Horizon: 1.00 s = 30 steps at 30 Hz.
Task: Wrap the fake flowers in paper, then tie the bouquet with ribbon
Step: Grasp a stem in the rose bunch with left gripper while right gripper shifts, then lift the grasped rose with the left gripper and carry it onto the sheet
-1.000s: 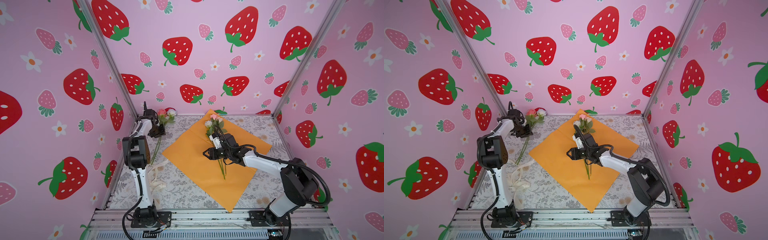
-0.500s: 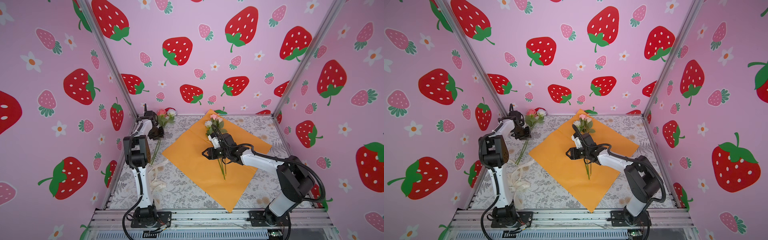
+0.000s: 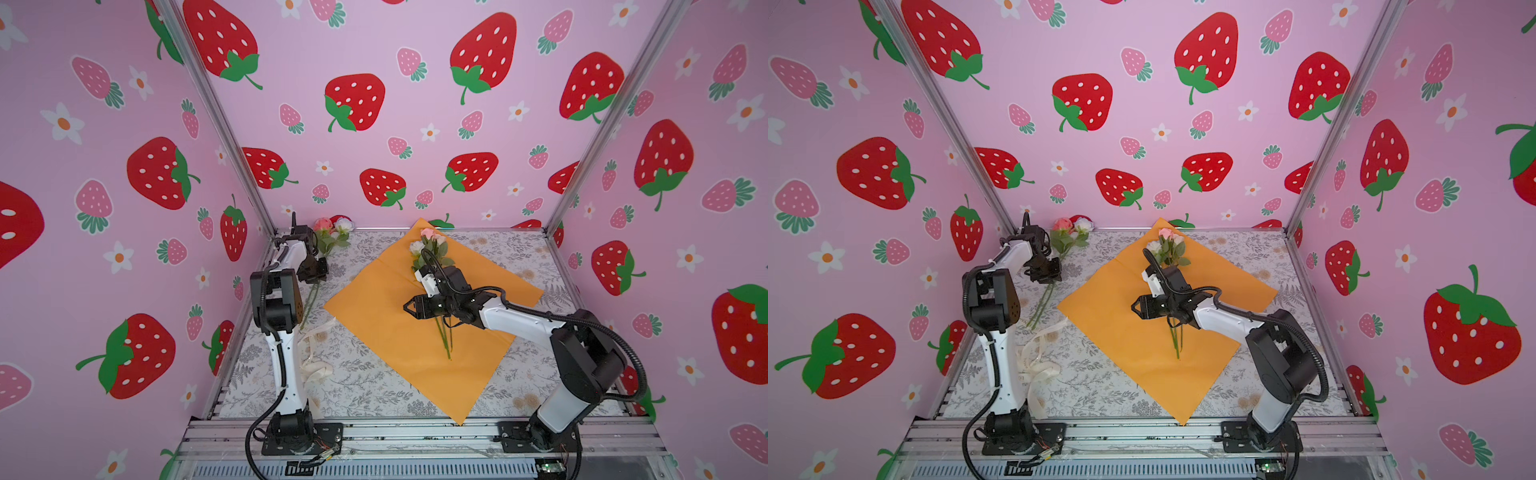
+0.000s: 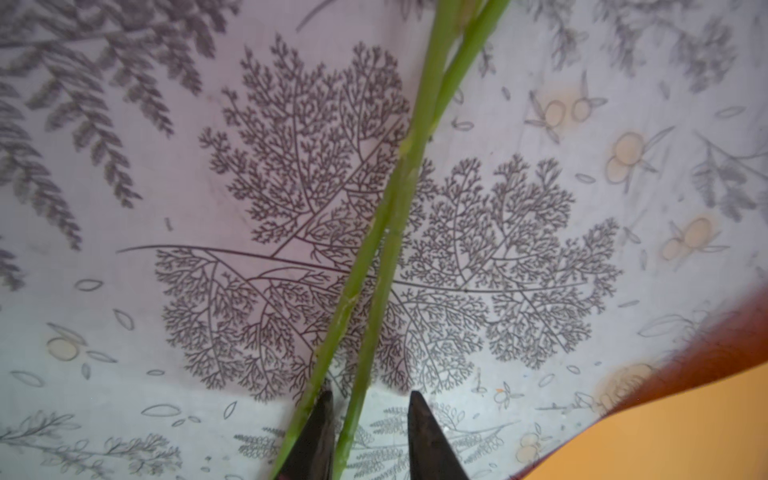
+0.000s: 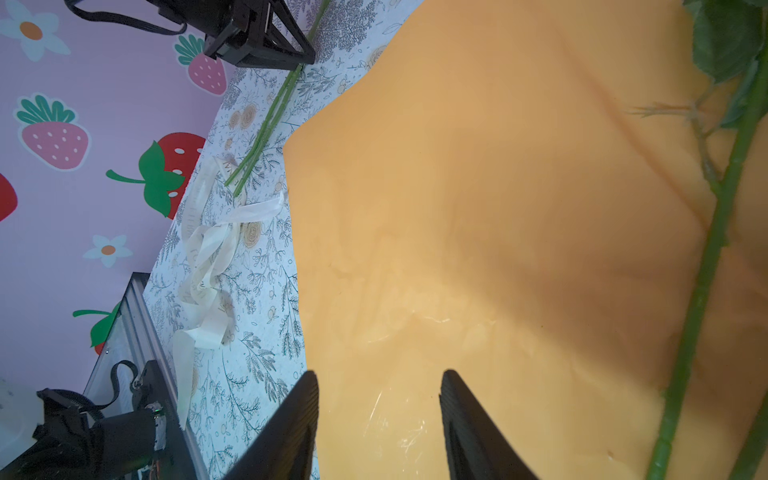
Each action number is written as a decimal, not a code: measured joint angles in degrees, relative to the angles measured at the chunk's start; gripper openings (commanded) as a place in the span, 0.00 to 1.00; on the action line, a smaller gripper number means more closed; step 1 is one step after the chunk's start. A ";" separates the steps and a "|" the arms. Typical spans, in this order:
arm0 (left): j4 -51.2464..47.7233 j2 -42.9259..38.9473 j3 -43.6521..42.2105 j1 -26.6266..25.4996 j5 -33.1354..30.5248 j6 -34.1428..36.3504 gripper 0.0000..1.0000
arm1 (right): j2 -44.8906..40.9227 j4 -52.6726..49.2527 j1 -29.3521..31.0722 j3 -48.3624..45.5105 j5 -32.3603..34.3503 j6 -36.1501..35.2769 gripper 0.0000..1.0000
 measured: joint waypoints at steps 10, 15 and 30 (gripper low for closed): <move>-0.24 0.33 0.28 0.00 0.20 0.66 0.18 | 0.44 -0.90 0.00 0.11 -0.02 -0.26 0.51; -0.72 0.33 0.46 -1.11 -2.01 2.03 0.07 | 0.44 -1.55 -0.02 0.11 0.02 -0.28 0.51; 1.95 -17.57 -12.39 -6.75 -5.22 2.36 0.00 | -8.28 -2.10 0.00 -5.49 3.23 -0.24 0.51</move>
